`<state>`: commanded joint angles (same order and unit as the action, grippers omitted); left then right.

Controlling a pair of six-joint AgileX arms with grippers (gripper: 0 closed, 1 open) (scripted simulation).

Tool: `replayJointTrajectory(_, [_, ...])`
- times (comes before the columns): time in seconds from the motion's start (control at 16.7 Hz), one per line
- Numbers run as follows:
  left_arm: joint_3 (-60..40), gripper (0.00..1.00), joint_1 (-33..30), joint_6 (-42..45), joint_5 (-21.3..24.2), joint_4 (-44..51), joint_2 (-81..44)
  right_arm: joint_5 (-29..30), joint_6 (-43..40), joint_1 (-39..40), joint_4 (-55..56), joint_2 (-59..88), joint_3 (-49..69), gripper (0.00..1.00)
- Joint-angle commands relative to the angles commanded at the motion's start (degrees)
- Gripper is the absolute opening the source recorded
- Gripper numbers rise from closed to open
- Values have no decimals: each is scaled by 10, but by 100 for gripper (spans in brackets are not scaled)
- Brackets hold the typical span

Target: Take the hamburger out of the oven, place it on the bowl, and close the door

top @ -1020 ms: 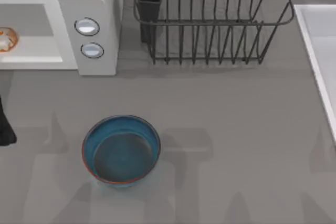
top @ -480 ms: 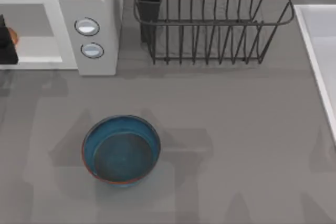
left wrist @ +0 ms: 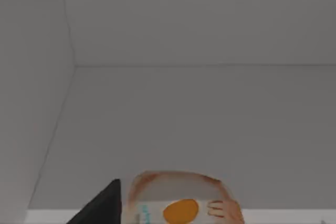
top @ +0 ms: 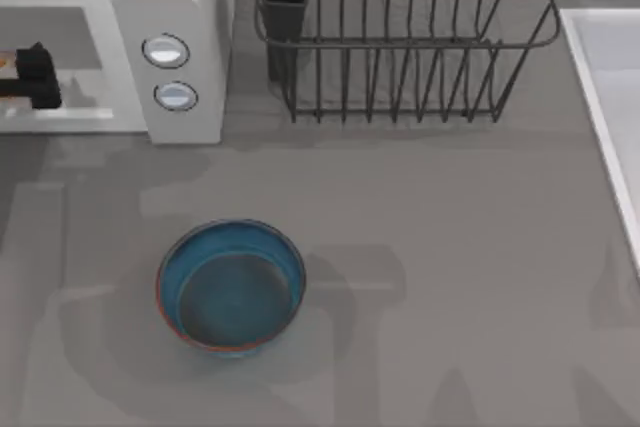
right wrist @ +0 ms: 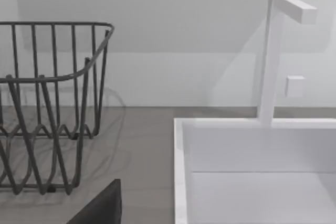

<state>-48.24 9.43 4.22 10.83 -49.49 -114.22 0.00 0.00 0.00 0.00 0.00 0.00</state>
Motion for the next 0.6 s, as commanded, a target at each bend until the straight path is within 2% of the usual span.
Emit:
replayJointTrajectory(0.3, [-86, 100, 17, 8, 19, -89, -205, 0, 0, 0, 0, 0, 0, 100])
replayJointTrajectory(0.6, [-122, 100, 24, 11, 27, -125, -289, 0, 0, 0, 0, 0, 0, 100])
